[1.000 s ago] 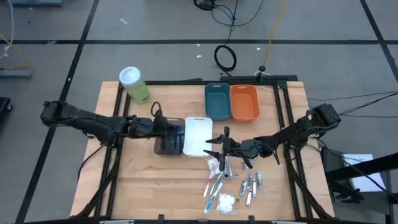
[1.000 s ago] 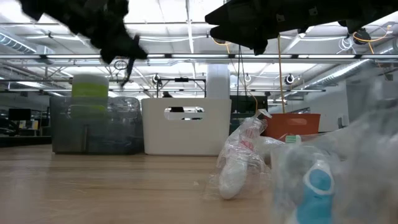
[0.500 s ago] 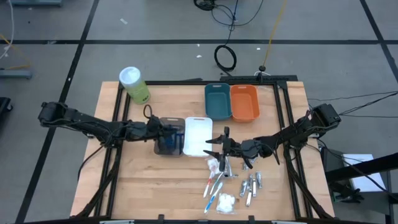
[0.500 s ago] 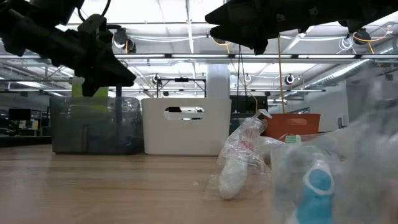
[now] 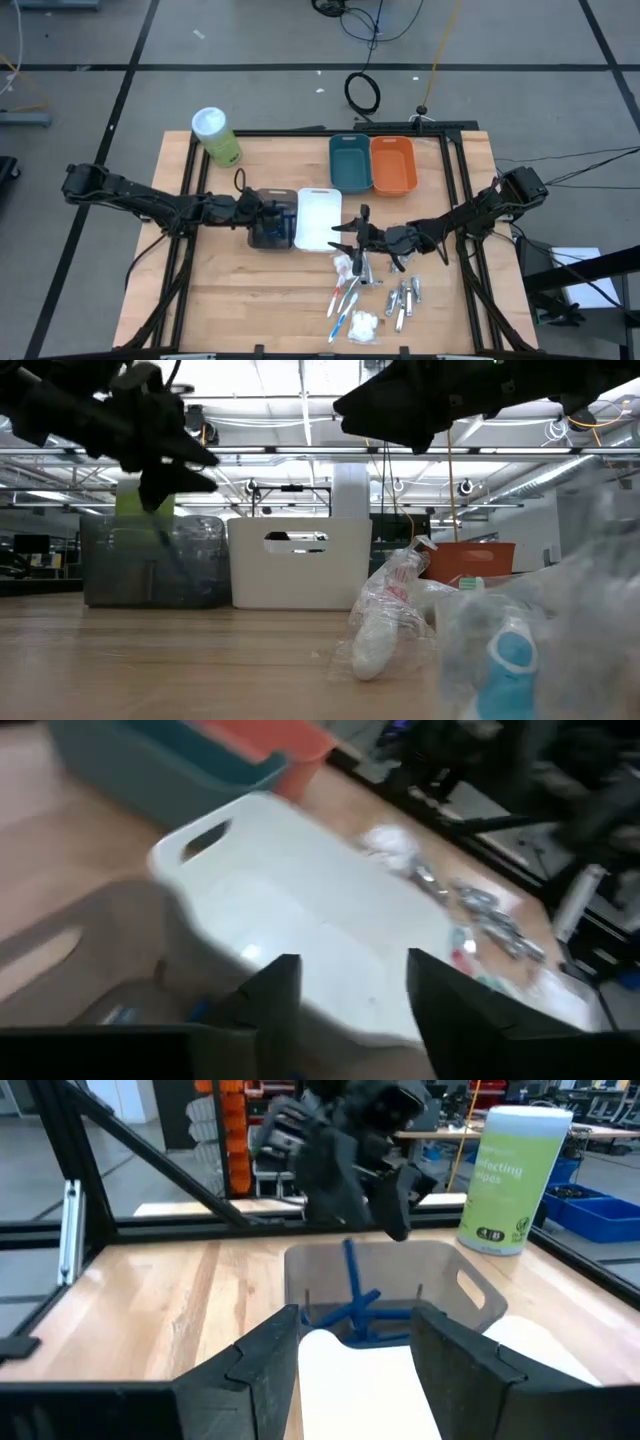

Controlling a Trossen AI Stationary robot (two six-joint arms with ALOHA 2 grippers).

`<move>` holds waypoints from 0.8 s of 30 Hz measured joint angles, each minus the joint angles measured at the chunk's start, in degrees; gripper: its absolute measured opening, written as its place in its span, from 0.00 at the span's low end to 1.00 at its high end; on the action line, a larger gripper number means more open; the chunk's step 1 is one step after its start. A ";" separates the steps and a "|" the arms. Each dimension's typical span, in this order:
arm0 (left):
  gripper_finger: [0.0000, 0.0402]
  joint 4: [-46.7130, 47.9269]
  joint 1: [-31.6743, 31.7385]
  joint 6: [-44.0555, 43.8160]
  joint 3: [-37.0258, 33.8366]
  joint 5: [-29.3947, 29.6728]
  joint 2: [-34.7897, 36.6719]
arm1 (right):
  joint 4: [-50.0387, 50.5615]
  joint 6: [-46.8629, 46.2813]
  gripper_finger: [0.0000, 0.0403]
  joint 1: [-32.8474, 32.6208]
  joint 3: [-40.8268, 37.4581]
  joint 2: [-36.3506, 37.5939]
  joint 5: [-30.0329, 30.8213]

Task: Pick & Place Travel size toiletries
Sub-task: Put the cotton pack into the white bin

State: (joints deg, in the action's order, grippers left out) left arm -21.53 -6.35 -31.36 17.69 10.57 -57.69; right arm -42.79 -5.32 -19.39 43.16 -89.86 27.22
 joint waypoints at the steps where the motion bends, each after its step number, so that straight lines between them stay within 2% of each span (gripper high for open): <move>1: 0.50 -0.01 0.00 1.92 0.53 -1.32 0.34 | 0.36 0.00 0.45 -0.11 -0.02 0.32 0.06; 5: 0.59 0.14 -0.11 9.80 2.76 -6.40 1.56 | 4.03 0.00 0.45 -0.91 -0.04 2.29 2.69; 9: 0.64 0.21 -0.07 15.35 5.32 -5.32 3.82 | 13.74 -2.38 0.45 -2.46 -0.02 7.69 8.25; 12: 0.64 0.20 -0.08 20.48 6.48 -2.10 5.56 | 27.54 -9.04 0.45 -3.70 0.85 13.00 10.95; 16: 0.65 0.39 -0.10 27.16 6.91 5.02 7.75 | 53.78 -24.21 0.45 -4.90 4.73 18.22 13.25; 18: 0.65 0.64 -0.09 29.33 6.91 8.76 8.35 | 66.80 -33.84 0.44 -5.12 6.16 18.89 12.17; 20: 0.65 0.93 -0.09 30.74 6.91 11.44 8.35 | 76.90 -42.93 0.42 -5.05 6.36 19.17 7.82; 24: 0.65 1.56 -0.09 32.40 6.91 12.46 8.15 | 86.75 -55.38 0.40 -5.00 5.02 17.98 -2.97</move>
State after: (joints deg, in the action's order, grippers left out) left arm -19.97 -6.44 1.04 24.60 23.03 -49.54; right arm 43.95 -60.70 -24.38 48.18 -71.88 24.25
